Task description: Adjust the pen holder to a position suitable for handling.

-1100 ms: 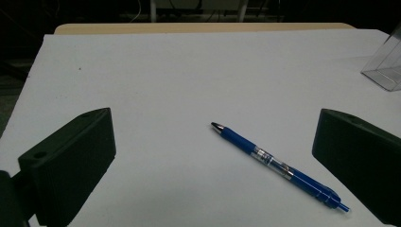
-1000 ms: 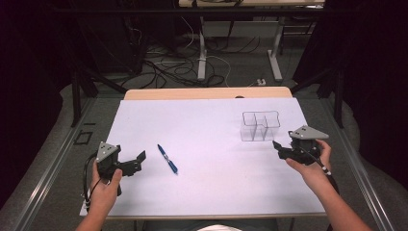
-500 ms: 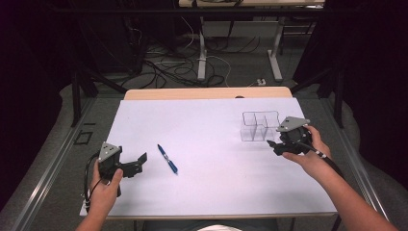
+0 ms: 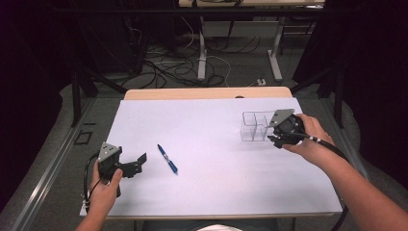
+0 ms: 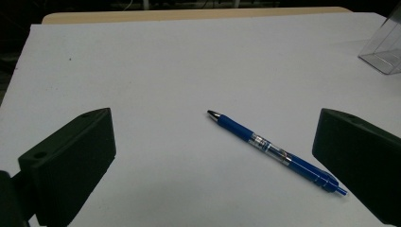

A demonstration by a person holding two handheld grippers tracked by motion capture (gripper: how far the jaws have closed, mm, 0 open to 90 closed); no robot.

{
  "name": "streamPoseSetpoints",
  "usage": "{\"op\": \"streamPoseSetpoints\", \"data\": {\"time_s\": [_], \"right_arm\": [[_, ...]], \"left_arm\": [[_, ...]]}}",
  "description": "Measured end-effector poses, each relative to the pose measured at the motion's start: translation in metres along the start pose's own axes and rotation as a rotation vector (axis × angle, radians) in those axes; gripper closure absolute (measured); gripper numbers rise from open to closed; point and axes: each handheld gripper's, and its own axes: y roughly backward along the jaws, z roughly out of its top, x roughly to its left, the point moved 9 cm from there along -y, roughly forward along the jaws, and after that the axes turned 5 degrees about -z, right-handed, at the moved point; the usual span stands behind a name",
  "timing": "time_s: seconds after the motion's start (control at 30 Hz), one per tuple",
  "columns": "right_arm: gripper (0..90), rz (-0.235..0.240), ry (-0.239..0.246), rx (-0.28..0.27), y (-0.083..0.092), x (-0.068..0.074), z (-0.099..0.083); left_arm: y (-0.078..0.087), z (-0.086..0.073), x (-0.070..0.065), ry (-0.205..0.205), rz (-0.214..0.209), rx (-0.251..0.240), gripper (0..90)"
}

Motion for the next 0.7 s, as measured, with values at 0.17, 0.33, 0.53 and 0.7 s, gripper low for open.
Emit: {"op": "streamPoseSetpoints", "data": {"time_s": [0.17, 0.33, 0.53, 0.7], "right_arm": [[41.0, 0.014, 0.073, 0.035, -0.004, -0.001, -0.001], [44.1, 0.031, 0.183, 0.043, -0.008, 0.0, 0.003], [43.8, 0.036, 0.25, 0.035, -0.012, 0.001, 0.011], [42.7, 0.063, 0.316, 0.051, -0.016, 0.001, 0.014]], "left_arm": [[0.0, -0.001, 0.0, 0.004, -0.002, 0.006, 0.5], [0.0, -0.002, 0.0, 0.002, -0.004, 0.011, 0.5], [0.0, -0.002, -0.001, -0.005, -0.009, 0.015, 0.5], [0.0, -0.002, -0.001, -0.004, -0.012, 0.015, 0.5]]}}
